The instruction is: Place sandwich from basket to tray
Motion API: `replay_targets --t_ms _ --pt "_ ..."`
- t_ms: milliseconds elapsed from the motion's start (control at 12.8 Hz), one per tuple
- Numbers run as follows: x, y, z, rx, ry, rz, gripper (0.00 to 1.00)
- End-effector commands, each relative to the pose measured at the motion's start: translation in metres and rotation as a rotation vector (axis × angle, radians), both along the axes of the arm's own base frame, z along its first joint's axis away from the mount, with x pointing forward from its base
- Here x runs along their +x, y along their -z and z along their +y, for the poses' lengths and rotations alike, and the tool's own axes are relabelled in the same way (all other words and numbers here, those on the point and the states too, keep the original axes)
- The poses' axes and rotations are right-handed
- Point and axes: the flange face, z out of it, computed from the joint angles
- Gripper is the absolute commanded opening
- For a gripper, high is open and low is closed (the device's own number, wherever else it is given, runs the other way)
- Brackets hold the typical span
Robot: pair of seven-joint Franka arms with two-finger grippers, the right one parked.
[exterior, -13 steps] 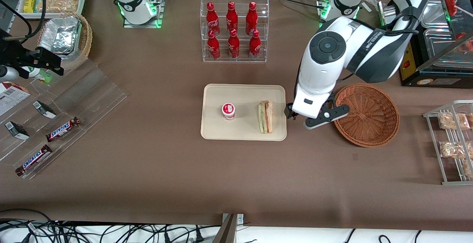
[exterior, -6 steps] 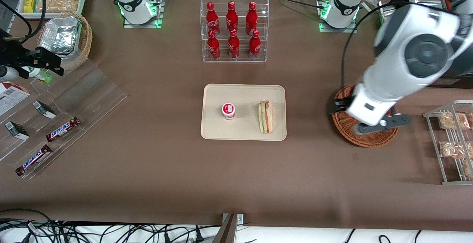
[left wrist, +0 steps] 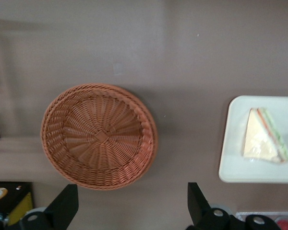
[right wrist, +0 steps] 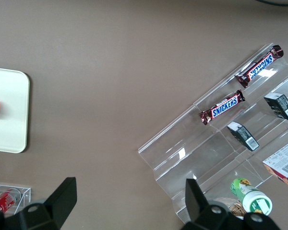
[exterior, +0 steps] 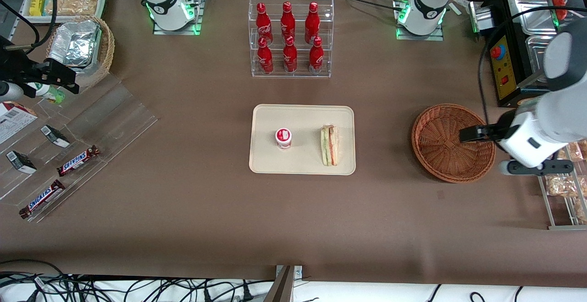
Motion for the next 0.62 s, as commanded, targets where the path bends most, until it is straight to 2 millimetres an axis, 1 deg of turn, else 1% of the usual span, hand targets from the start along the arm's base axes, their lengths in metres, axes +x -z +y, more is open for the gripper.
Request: replay_targets --t_ms 0,156,312,390,468,545 --pt "-0.007 0.002 0.014 -0.033 0.124 0.028 1.00" --pt "-0.006 0.006 0.022 -0.020 0.119 0.031 1.00" --pt "0.000 0.013 0.022 -0.024 0.116 0.018 1.00" --pt "0.002 0.016 0.025 -0.016 0.113 0.012 1.00" --pt "0.003 0.024 0.026 -0.016 0.111 0.024 1.00" --pt "0.003 0.025 0.025 -0.019 0.112 0.025 1.00"
